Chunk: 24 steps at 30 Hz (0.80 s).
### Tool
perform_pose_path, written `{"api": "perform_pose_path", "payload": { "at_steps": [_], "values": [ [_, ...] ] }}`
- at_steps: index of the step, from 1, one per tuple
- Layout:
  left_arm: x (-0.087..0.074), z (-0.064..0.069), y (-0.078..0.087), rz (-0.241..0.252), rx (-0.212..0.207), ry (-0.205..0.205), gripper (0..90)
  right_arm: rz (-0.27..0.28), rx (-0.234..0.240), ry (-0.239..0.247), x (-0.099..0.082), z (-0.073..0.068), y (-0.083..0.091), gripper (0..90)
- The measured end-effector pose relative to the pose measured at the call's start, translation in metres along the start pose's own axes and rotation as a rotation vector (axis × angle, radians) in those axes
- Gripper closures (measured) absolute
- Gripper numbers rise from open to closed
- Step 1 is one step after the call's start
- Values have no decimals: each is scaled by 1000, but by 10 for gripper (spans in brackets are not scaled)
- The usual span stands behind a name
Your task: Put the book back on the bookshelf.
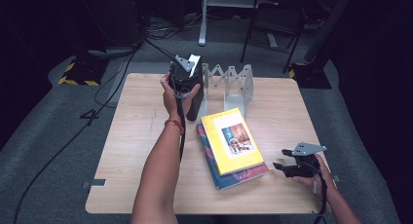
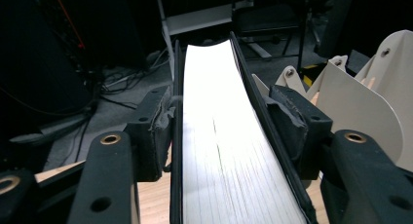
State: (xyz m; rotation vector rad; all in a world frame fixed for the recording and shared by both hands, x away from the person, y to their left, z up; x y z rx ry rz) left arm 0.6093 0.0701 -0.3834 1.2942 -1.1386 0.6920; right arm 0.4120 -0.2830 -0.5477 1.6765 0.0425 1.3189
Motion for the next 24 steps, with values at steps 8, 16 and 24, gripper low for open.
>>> {"api": "perform_pose_path", "payload": {
  "at_steps": [8,16,24],
  "values": [
    [-10,1,9,-1,-44,37,396,-5,-7,2,0,4,4,327],
    [-32,-1,24,-14,-95,51,355,7,-19,-17,0,9,8,326],
    [-55,-2,40,-40,-137,14,341,-5,-21,-9,0,6,5,326]
  ]
}}
Point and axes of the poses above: each handheld gripper's, and its own axes: y roughly backward along the jaws, x roughly out of its top, z roughly to its right, the point moved 9 cm from there along -y, roughly forward along the jaws, and after that the axes turned 1 degree about x, right-handed, at the moved point
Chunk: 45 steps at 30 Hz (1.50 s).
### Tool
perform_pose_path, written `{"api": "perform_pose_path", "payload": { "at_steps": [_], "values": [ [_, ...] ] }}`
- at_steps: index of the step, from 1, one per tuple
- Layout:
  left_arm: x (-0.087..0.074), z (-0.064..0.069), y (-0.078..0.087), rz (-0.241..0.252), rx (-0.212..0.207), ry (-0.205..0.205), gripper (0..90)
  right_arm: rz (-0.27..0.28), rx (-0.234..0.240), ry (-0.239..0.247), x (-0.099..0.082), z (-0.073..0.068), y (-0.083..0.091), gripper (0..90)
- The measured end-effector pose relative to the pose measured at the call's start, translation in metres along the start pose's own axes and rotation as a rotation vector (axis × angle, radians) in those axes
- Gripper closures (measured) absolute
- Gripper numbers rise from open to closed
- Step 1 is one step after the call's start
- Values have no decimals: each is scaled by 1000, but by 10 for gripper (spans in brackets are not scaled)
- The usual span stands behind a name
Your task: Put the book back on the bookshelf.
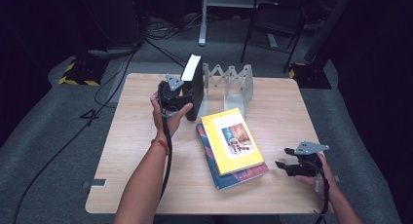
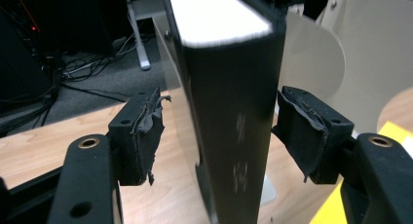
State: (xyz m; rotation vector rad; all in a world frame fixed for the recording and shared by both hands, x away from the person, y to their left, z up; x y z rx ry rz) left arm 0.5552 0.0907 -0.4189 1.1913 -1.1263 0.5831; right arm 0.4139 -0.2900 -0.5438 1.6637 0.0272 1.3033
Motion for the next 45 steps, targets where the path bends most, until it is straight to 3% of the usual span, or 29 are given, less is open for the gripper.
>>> {"api": "perform_pose_path", "payload": {
  "at_steps": [3,6,11,16,27,36,45],
  "values": [
    [-9,0,4,-7,-13,-5,338,-1,-3,0,0,0,0,326],
    [-20,1,9,-30,-12,-53,334,1,-4,2,0,0,-1,326],
    [-31,5,17,-46,-48,-64,328,-3,-5,-4,0,0,-1,326],
    [-48,16,30,-73,-60,-120,327,9,-2,-13,2,-1,-1,328],
    [-100,42,56,-166,-136,-220,320,15,-4,1,5,-6,0,328],
    [-143,63,71,-237,-245,-259,309,54,10,-3,14,-10,9,329],
    [-176,84,97,-317,-377,-330,294,114,67,7,37,-27,30,381]
  ]
}}
Point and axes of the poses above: each handheld gripper's, and its own axes: y roughly backward along the jaws, x roughly out of its top, z roughly to its right, the point moved 9 cm from there along -y, roughly forward along the jaws, and after that the axes turned 1 degree about x, right-handed, at the moved point
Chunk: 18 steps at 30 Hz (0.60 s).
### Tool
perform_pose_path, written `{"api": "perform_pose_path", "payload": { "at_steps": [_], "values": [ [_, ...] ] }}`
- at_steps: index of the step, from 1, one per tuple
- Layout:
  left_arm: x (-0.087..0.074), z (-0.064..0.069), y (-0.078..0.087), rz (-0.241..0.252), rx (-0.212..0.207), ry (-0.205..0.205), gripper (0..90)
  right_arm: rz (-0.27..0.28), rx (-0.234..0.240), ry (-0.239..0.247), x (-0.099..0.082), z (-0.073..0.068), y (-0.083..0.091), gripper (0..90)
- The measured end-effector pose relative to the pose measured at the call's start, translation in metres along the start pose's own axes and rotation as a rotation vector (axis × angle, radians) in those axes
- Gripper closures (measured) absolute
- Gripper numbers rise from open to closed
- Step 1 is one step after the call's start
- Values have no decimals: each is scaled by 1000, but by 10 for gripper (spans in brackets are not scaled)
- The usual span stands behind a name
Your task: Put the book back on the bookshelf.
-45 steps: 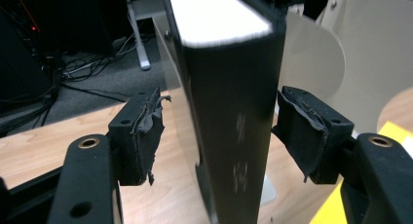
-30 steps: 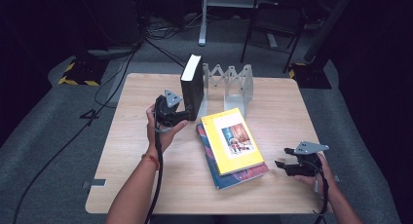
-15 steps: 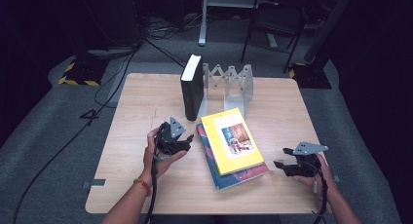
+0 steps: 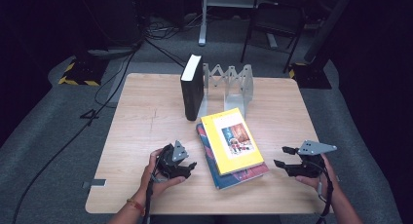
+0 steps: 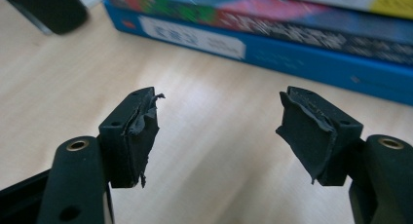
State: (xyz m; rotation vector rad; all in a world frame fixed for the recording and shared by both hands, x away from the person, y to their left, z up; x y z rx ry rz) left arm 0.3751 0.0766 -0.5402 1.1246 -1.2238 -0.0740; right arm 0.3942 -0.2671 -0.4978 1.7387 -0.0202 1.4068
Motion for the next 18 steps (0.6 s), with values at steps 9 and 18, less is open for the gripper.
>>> {"api": "perform_pose_path", "payload": {
  "at_steps": [9,18],
  "values": [
    [-24,14,6,-35,-89,-7,293,-12,73,48,18,-31,2,451],
    [-40,17,8,-54,-115,-26,302,-102,118,91,18,-50,-10,581]
  ]
}}
Point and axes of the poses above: each handheld gripper's, and its own axes: y roughly backward along the jaws, x roughly out of its top, z roughly to its right, the point moved 9 cm from there along -y, roughly forward along the jaws, and after that the axes turned 1 degree about x, right-handed, at the moved point
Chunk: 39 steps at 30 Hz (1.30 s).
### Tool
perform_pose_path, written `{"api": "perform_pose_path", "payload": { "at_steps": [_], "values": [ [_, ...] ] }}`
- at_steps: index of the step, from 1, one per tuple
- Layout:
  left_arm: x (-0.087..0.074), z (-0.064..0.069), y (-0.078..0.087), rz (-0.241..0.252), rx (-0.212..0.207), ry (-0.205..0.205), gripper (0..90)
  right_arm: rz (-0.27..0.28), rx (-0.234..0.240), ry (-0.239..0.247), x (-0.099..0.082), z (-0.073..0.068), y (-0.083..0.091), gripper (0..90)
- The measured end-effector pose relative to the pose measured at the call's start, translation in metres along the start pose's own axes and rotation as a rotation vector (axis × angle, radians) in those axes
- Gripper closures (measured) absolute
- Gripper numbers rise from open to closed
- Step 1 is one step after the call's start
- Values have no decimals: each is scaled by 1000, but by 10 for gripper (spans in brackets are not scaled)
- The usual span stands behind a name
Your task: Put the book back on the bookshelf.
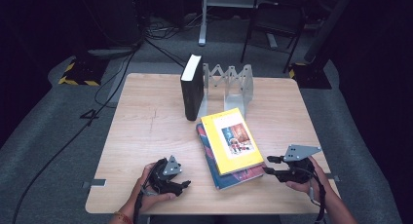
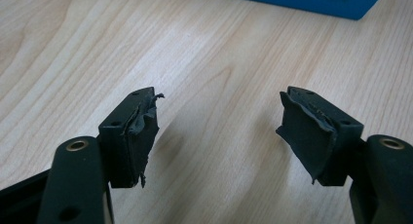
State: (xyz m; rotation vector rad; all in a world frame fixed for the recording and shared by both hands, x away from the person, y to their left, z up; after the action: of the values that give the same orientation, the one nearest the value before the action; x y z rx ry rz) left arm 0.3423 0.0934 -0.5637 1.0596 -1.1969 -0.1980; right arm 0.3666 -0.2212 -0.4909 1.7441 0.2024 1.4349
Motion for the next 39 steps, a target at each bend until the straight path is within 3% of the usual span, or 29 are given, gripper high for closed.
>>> {"api": "perform_pose_path", "payload": {
  "at_steps": [6,11,22,25,28,30,35,36,39],
  "values": [
    [-1,-2,-2,11,-19,20,287,-73,-7,4,-6,5,-12,684],
    [-1,-4,-5,40,-23,20,256,-80,5,-5,-5,10,-17,750],
    [1,-7,-7,58,-26,15,240,-55,17,12,-3,11,-17,754],
    [1,-7,-7,57,-27,15,240,-54,89,39,-1,-1,-18,778],
    [1,-7,-7,58,-27,15,240,-59,96,63,1,-8,-21,757],
    [1,-7,-7,57,-28,14,240,-47,124,63,5,-15,-22,732],
    [1,-7,-7,57,-29,13,239,-45,125,54,7,-18,-23,645],
    [2,-7,-7,54,-28,14,239,-39,128,39,9,-18,-24,557],
    [3,-8,-8,44,-15,28,239,-23,109,-5,12,-13,-25,454]
  ]
}}
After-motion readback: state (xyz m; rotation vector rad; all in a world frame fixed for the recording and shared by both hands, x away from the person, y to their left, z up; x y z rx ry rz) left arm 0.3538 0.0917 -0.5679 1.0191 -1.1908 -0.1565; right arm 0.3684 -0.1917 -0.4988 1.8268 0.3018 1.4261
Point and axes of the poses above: each handheld gripper's, and its own axes: y roughly backward along the jaws, x roughly out of its top, z roughly to its right, the point moved 9 cm from there along -y, roughly forward along the jaws, and after that the axes turned 1 degree about x, right-handed, at the moved point
